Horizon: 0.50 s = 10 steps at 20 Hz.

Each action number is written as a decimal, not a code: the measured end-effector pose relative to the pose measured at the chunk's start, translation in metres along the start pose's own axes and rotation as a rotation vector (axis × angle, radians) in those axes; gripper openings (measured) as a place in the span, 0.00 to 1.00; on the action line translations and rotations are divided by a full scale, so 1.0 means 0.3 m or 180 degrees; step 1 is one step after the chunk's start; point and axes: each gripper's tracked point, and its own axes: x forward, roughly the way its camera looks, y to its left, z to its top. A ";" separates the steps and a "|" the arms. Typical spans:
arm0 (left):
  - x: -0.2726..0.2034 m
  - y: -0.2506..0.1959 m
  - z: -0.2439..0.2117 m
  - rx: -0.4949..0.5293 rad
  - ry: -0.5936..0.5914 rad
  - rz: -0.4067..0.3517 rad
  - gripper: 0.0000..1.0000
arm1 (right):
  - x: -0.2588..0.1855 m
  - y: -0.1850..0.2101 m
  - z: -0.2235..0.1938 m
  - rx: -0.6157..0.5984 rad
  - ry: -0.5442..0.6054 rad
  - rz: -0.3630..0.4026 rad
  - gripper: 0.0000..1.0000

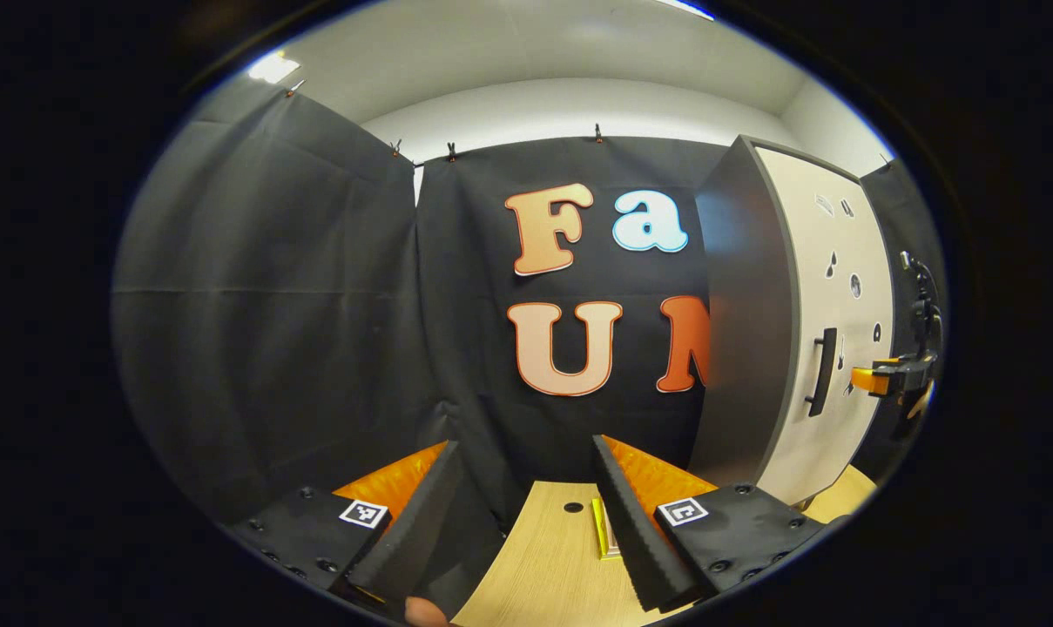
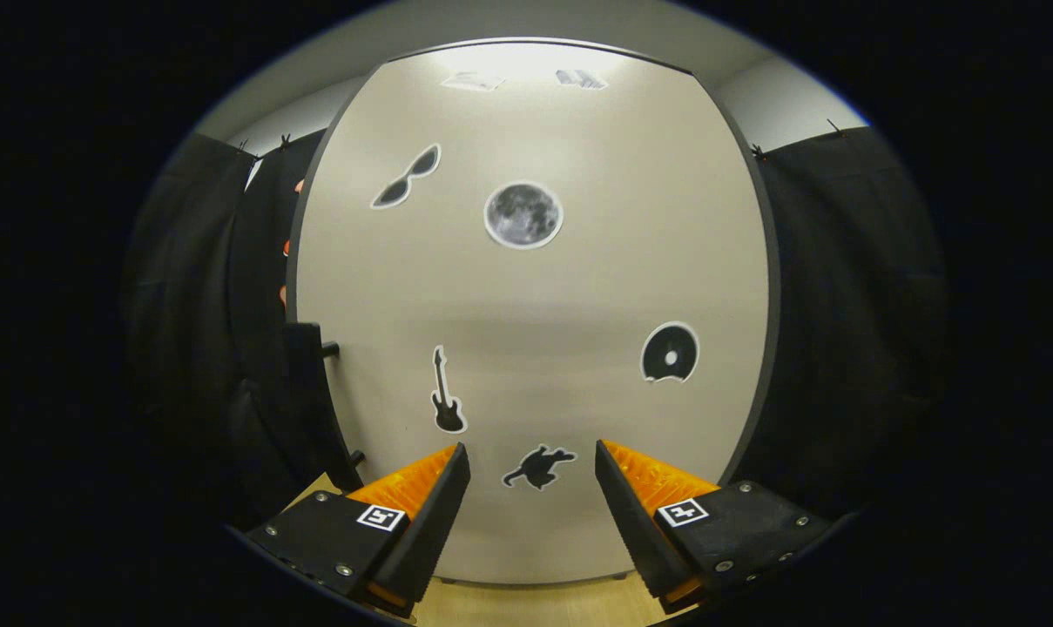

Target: Open the cabinet door with the right hand, grasp the bottle in the cabinet with the left hand and place it on the coaster, then close the cabinet door with the right hand.

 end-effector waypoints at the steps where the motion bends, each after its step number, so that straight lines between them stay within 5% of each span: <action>1: 0.005 -0.005 0.017 -0.0005 -0.0031 -0.0012 0.94 | -0.037 -0.027 0.042 -0.0019 -0.0044 -0.0007 0.90; 10: -0.042 -0.010 0.220 0.0083 -0.0318 -0.0016 0.94 | -0.481 -0.275 0.410 -0.0224 -0.0494 -0.0196 0.89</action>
